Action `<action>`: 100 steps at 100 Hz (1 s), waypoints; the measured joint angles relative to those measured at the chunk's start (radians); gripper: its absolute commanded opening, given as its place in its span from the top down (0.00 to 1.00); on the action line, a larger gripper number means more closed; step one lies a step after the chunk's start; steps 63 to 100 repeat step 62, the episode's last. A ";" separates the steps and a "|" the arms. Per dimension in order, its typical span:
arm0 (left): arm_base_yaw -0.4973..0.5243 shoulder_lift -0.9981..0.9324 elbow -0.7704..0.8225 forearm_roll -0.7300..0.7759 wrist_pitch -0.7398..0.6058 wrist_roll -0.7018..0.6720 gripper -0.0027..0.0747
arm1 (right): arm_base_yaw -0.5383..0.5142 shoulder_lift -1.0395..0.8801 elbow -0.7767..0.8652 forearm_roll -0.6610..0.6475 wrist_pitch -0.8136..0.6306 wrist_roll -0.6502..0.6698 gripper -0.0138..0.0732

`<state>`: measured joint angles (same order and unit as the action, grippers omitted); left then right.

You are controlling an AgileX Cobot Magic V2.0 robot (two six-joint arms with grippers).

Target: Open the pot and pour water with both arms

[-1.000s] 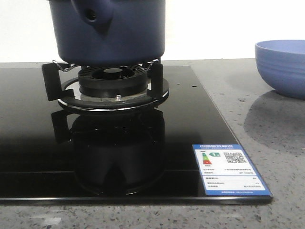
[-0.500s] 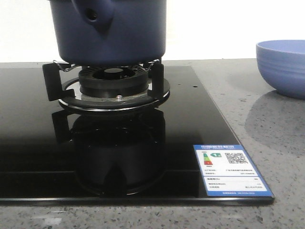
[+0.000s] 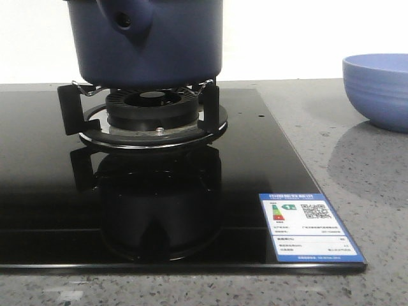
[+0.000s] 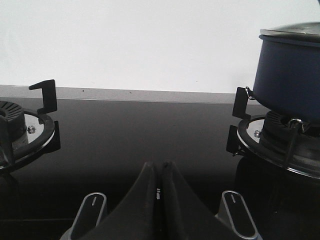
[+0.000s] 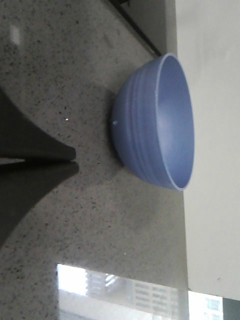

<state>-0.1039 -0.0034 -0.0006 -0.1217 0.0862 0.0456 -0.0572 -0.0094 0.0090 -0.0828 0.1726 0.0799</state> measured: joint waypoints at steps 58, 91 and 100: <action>0.000 0.000 0.000 0.000 0.000 0.000 0.99 | 0.000 -0.001 0.000 -0.006 -0.004 -0.008 0.89; 0.000 0.000 0.000 0.000 0.000 0.000 0.99 | 0.000 -0.001 0.000 -0.006 -0.004 -0.008 0.89; 0.000 0.000 0.000 0.000 0.000 0.000 0.99 | 0.000 -0.001 0.000 -0.006 -0.004 -0.008 0.89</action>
